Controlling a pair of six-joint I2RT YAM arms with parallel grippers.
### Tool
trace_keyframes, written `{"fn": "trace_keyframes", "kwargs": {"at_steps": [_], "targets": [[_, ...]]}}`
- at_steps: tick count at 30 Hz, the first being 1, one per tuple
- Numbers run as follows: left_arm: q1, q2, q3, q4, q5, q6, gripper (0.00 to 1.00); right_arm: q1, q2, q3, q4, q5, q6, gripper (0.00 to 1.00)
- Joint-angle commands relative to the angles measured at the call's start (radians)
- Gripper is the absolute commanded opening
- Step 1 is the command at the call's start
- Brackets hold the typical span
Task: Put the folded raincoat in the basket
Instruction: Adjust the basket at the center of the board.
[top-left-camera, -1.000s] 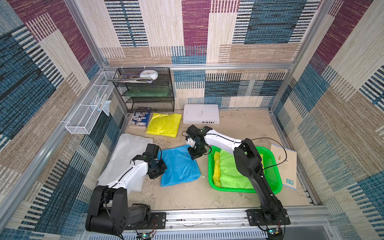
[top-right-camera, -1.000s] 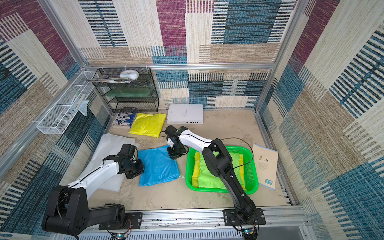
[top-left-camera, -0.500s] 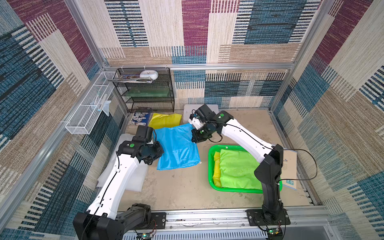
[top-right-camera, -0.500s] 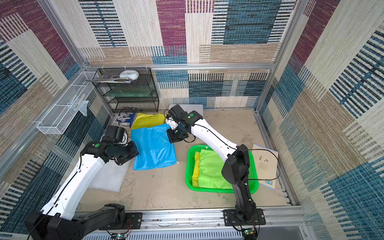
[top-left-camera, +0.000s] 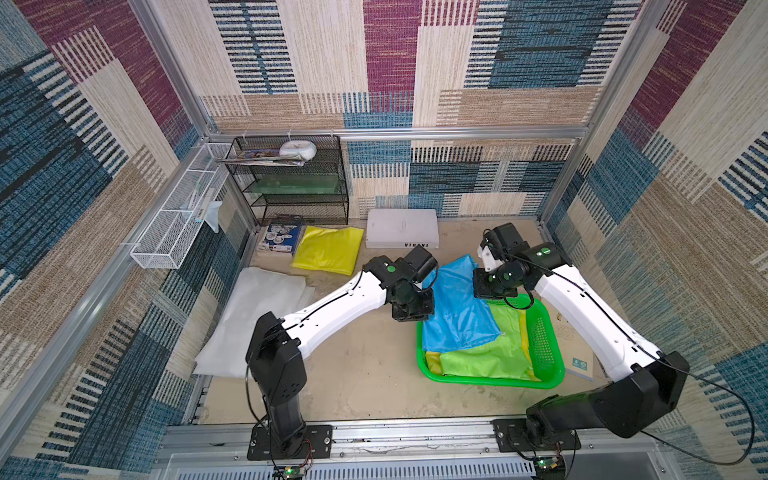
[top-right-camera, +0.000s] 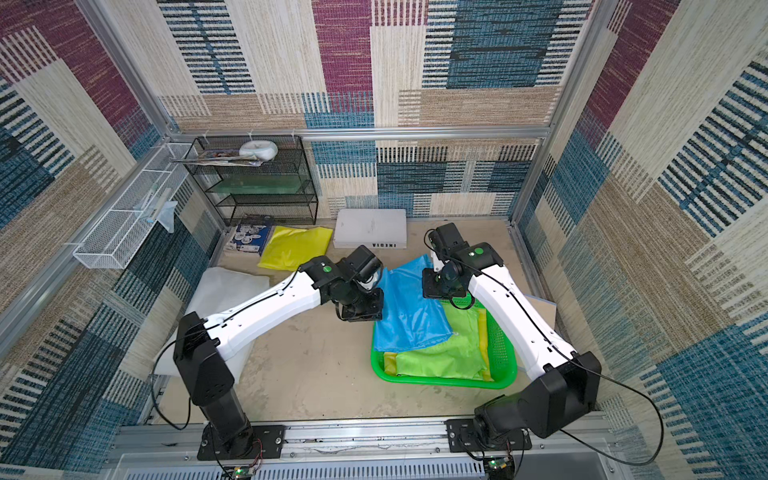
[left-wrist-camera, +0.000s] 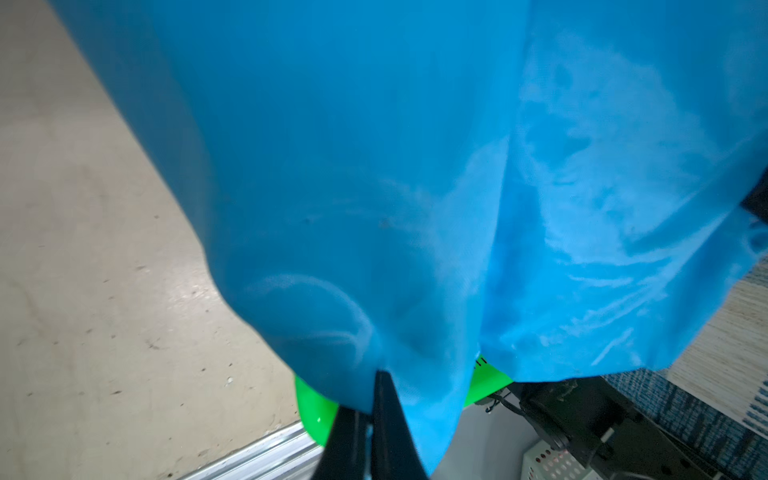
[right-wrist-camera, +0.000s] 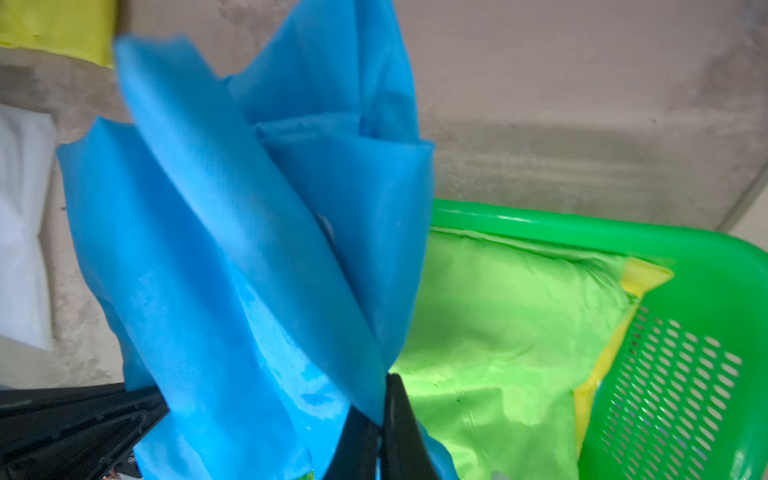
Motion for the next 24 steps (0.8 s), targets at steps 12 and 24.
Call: {"fn": "trace_keyframes", "kwargs": {"at_steps": [12, 24], "targets": [[0.042, 0.083, -0.174, 0.077, 0.035, 0.033, 0.00, -0.031, -0.044, -0.157, 0.092, -0.115, 0.004, 0.00], [0.344, -0.217, -0.423, -0.013, 0.077, 0.187, 0.00, 0.189, 0.212, 0.013, 0.256, -0.253, 0.150, 0.00]]}}
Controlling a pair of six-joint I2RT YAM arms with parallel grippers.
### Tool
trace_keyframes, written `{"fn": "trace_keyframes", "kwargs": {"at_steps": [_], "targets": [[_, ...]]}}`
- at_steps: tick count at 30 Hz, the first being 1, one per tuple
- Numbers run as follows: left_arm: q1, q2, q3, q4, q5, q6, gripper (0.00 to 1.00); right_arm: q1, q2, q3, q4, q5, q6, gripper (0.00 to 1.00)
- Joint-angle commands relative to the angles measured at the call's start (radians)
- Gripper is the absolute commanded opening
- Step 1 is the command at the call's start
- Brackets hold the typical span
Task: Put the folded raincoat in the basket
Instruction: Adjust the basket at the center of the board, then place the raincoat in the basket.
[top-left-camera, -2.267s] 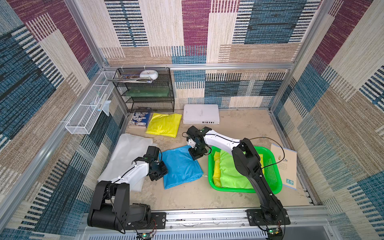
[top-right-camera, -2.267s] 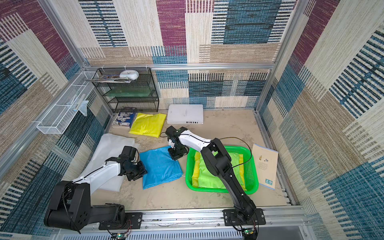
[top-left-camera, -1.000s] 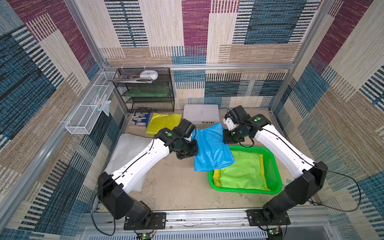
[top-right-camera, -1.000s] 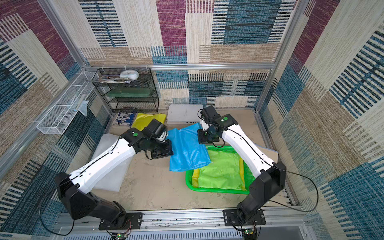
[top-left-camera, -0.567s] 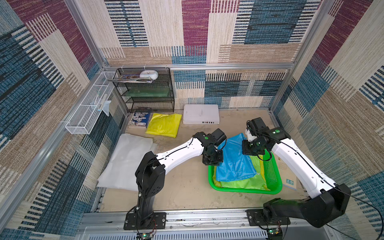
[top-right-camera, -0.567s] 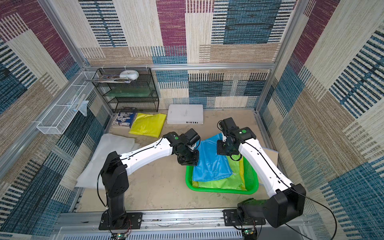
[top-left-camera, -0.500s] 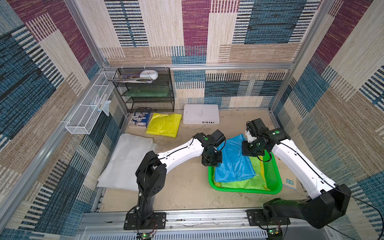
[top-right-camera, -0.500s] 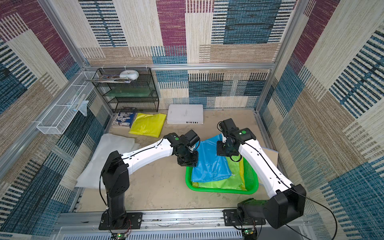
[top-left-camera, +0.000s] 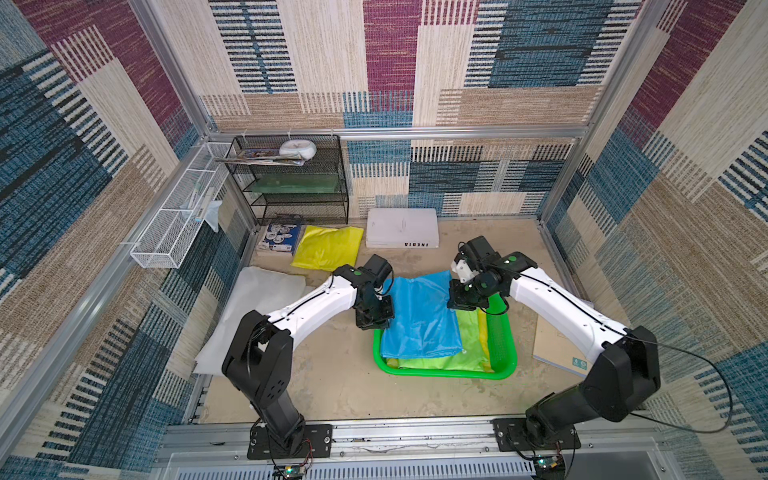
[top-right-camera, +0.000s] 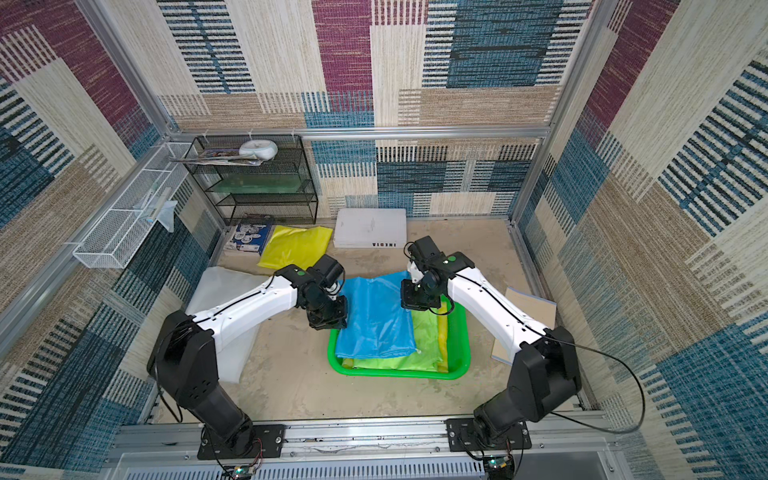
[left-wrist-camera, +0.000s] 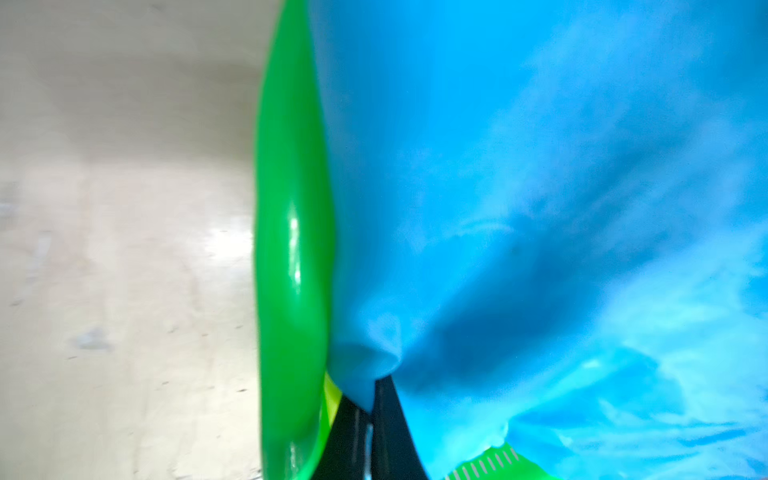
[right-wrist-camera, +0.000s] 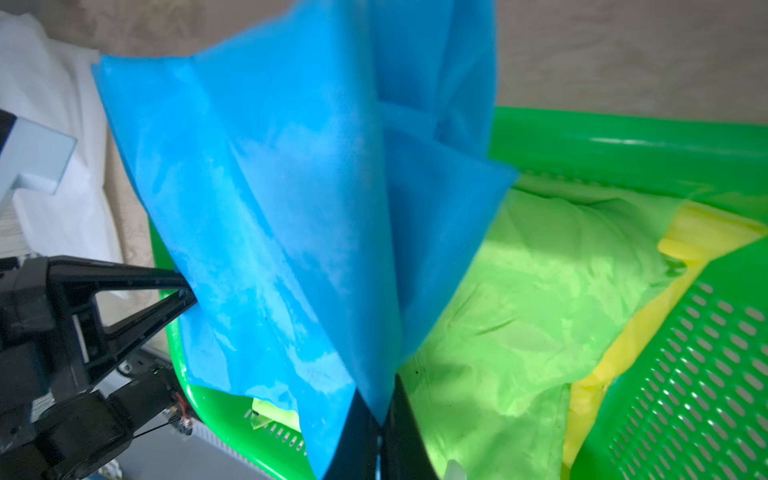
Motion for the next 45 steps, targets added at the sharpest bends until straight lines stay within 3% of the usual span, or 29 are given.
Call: {"fn": "trace_keyframes", "kwargs": {"at_steps": [1, 8, 13, 16, 25, 33, 45], "targets": [[0.043, -0.060, -0.009, -0.096, 0.029, 0.084, 0.00, 0.060, 0.075, 0.097, 0.050, -0.023, 0.046, 0.00], [0.046, -0.141, 0.078, -0.146, 0.135, 0.080, 0.00, 0.060, 0.073, 0.200, -0.067, 0.068, -0.004, 0.00], [0.025, -0.148, 0.131, -0.145, 0.185, 0.040, 0.00, 0.038, -0.051, 0.137, -0.149, 0.153, -0.025, 0.00], [0.005, -0.116, 0.141, -0.145, 0.177, 0.046, 0.00, 0.024, -0.119, 0.051, -0.166, 0.214, -0.034, 0.00], [-0.023, -0.006, 0.064, -0.101, 0.124, 0.059, 0.00, 0.009, -0.122, -0.149, -0.054, 0.158, -0.028, 0.00], [-0.035, 0.044, -0.022, -0.028, 0.077, 0.051, 0.00, 0.002, -0.074, -0.212, -0.013, 0.163, -0.048, 0.00], [-0.042, 0.032, -0.038, 0.003, 0.001, 0.046, 0.03, -0.030, -0.058, -0.266, 0.052, 0.159, -0.091, 0.00]]}}
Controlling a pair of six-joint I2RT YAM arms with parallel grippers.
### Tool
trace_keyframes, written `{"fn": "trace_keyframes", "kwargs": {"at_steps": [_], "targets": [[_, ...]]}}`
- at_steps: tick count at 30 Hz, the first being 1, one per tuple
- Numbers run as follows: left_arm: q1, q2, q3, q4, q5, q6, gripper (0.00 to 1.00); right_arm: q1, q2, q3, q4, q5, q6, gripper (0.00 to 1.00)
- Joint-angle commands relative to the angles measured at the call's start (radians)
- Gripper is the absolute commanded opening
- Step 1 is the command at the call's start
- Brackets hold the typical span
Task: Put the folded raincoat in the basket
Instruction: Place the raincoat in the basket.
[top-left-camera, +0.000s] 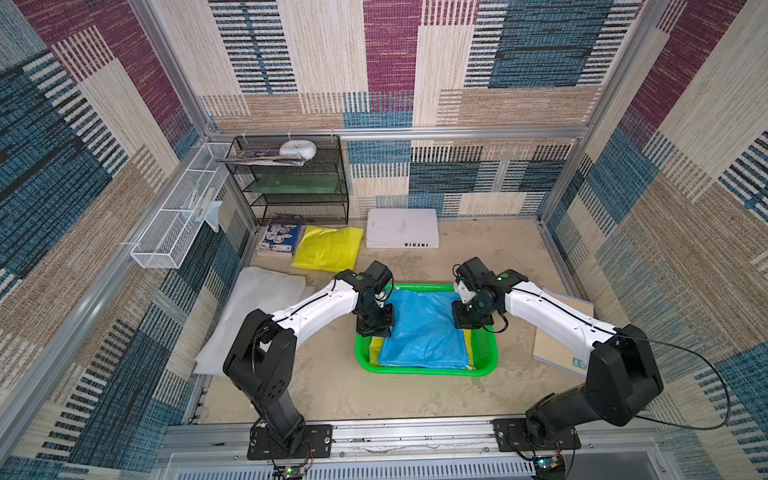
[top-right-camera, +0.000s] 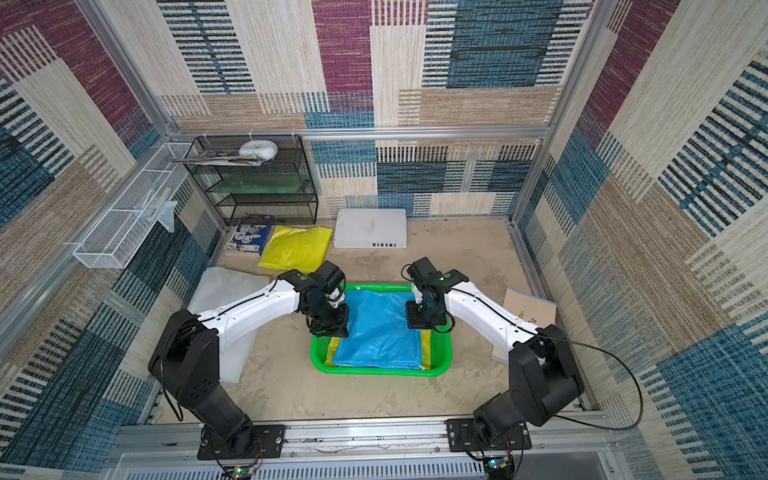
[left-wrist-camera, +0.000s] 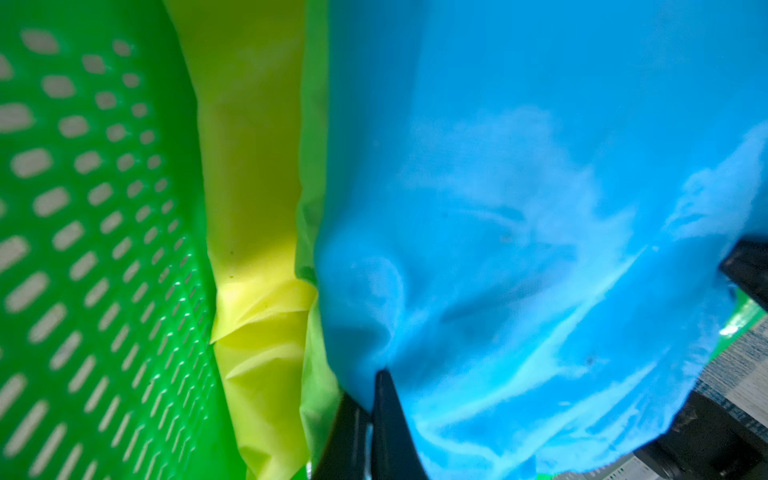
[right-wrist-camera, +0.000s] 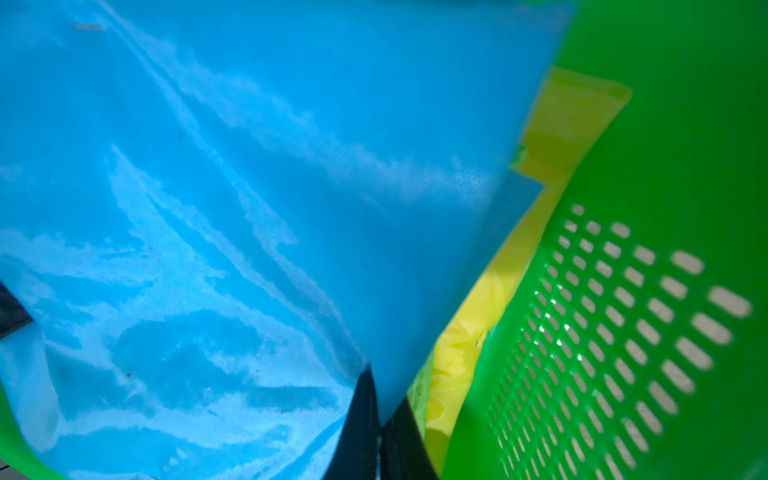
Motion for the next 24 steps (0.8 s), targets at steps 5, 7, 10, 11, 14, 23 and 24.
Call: {"fn": "trace_keyframes", "kwargs": {"at_steps": [5, 7, 10, 11, 14, 23, 24], "targets": [[0.001, -0.002, -0.006, -0.044, -0.040, 0.002, 0.16, -0.018, 0.010, 0.004, -0.004, 0.038, -0.030, 0.00], [0.003, -0.019, 0.014, -0.079, -0.067, 0.005, 0.20, -0.023, 0.011, 0.019, -0.016, 0.031, -0.039, 0.04], [0.004, -0.052, 0.081, -0.177, -0.137, 0.025, 0.29, -0.025, 0.004, 0.045, -0.051, 0.022, -0.051, 0.37], [0.004, -0.062, 0.114, -0.218, -0.168, 0.033, 0.30, -0.025, -0.004, 0.054, -0.061, 0.022, -0.057, 0.45], [0.006, -0.086, 0.203, -0.284, -0.212, 0.054, 0.34, -0.026, -0.024, 0.112, -0.100, 0.053, -0.060, 0.53], [-0.023, 0.102, 0.406, -0.134, 0.056, 0.091, 0.00, -0.027, 0.091, 0.264, -0.025, -0.084, -0.028, 0.26], [-0.023, 0.129, 0.422, -0.134, 0.049, 0.093, 0.00, -0.026, 0.113, 0.269, -0.013, -0.076, -0.017, 0.23]]}}
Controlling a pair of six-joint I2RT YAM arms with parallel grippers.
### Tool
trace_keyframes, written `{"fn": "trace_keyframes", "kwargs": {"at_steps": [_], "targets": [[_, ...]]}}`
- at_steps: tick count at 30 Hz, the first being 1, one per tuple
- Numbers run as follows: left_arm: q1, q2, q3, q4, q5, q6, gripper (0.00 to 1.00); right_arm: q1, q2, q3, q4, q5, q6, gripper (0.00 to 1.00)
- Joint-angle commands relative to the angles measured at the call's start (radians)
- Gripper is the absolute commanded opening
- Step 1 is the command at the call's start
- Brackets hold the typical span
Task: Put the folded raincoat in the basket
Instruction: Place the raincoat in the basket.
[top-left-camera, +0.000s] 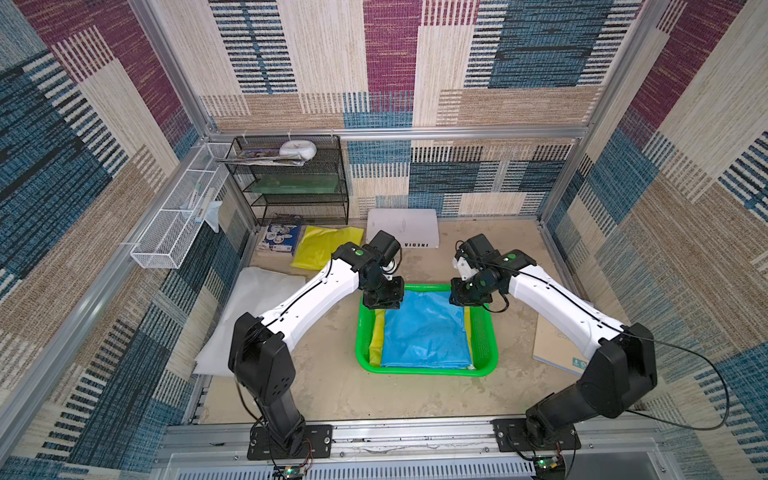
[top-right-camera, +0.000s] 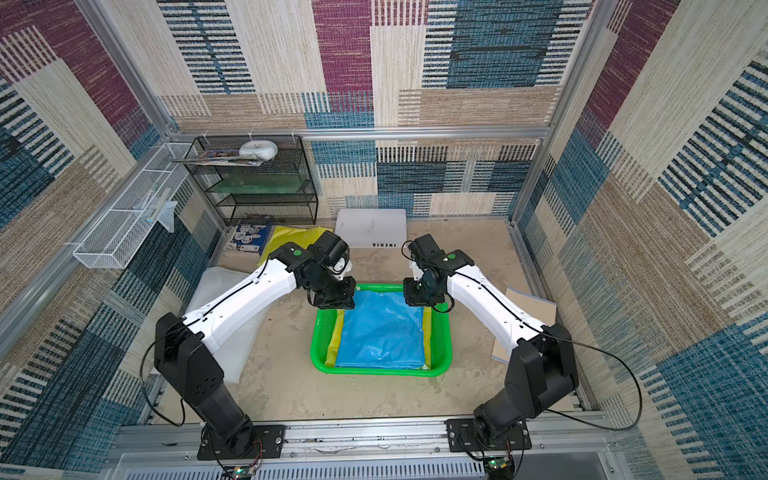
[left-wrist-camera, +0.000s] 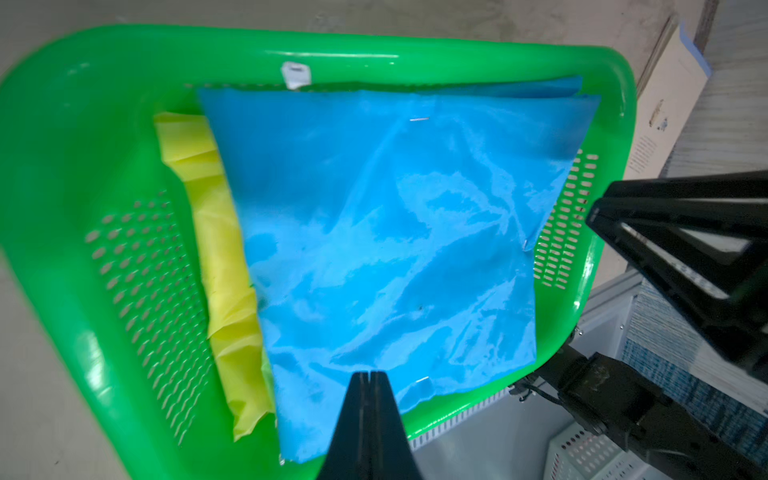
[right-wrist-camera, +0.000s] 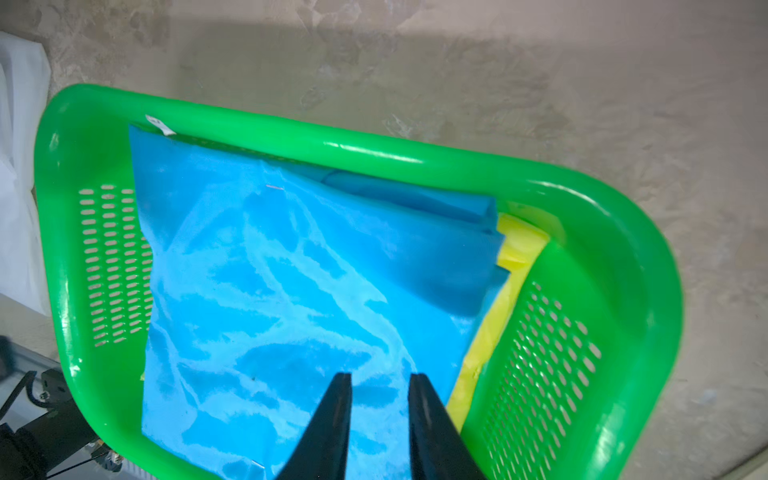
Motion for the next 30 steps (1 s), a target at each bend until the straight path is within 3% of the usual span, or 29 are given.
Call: {"fn": "trace_keyframes", "kwargs": {"at_steps": [1, 9, 20, 25, 30], "targets": [[0.001, 0.080, 0.043, 0.036, 0.050, 0.022, 0.00, 0.001, 0.065, 0.023, 0.053, -0.042, 0.032, 0.21], [0.011, 0.205, 0.039, 0.062, -0.057, 0.015, 0.00, -0.008, 0.173, -0.025, 0.145, 0.005, 0.051, 0.16], [0.024, 0.133, -0.036, -0.014, -0.233, -0.005, 0.00, -0.015, 0.103, -0.059, 0.102, 0.058, 0.027, 0.16], [-0.009, -0.042, -0.102, -0.002, -0.170, -0.009, 0.00, 0.003, -0.062, -0.142, 0.113, -0.109, 0.039, 0.17], [-0.101, -0.169, -0.258, 0.153, 0.043, -0.046, 0.00, 0.053, -0.175, -0.277, 0.179, -0.267, 0.103, 0.15]]}}
